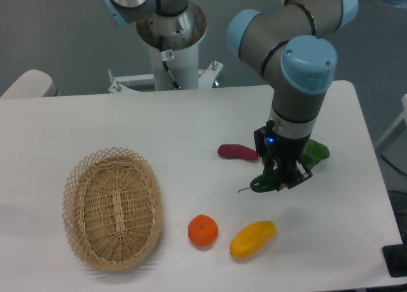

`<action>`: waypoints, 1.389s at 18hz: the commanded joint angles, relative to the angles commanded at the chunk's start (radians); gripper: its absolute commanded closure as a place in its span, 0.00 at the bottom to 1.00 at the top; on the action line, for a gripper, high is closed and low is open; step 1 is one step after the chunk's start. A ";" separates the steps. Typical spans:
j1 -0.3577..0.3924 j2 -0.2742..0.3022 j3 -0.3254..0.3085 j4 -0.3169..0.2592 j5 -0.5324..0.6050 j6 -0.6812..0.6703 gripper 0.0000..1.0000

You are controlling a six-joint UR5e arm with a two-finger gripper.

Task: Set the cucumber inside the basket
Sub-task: 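Hold the green cucumber in the gripper beside the bok choy, then carry the held cucumber across the table over the wicker basket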

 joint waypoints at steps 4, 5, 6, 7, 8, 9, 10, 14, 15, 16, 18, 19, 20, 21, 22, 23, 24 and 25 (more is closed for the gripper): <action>-0.072 -0.012 0.000 0.006 0.003 -0.141 0.67; -0.087 -0.012 0.000 0.006 0.008 -0.176 0.67; -0.109 -0.012 -0.002 0.005 0.009 -0.224 0.67; -0.133 -0.009 -0.006 0.006 0.009 -0.277 0.67; -0.161 -0.006 -0.014 0.005 0.009 -0.334 0.67; -0.187 -0.005 -0.018 0.005 0.012 -0.395 0.67; -0.210 -0.002 -0.023 0.006 0.012 -0.464 0.67; -0.308 0.008 -0.046 0.008 0.012 -0.715 0.67; -0.324 0.008 -0.052 0.009 0.014 -0.762 0.67; -0.333 0.005 -0.060 0.009 0.014 -0.805 0.67; -0.351 0.003 -0.072 0.009 0.012 -0.874 0.67; -0.365 0.003 -0.083 0.009 0.012 -0.910 0.67; -0.374 0.003 -0.107 0.014 0.012 -0.942 0.67; -0.377 0.003 -0.132 0.018 0.017 -0.969 0.67; -0.382 0.000 -0.146 0.037 0.023 -0.997 0.67; -0.402 -0.005 -0.159 0.064 0.034 -1.029 0.67; -0.417 -0.012 -0.167 0.092 0.044 -1.072 0.67; -0.426 -0.023 -0.169 0.116 0.054 -1.127 0.67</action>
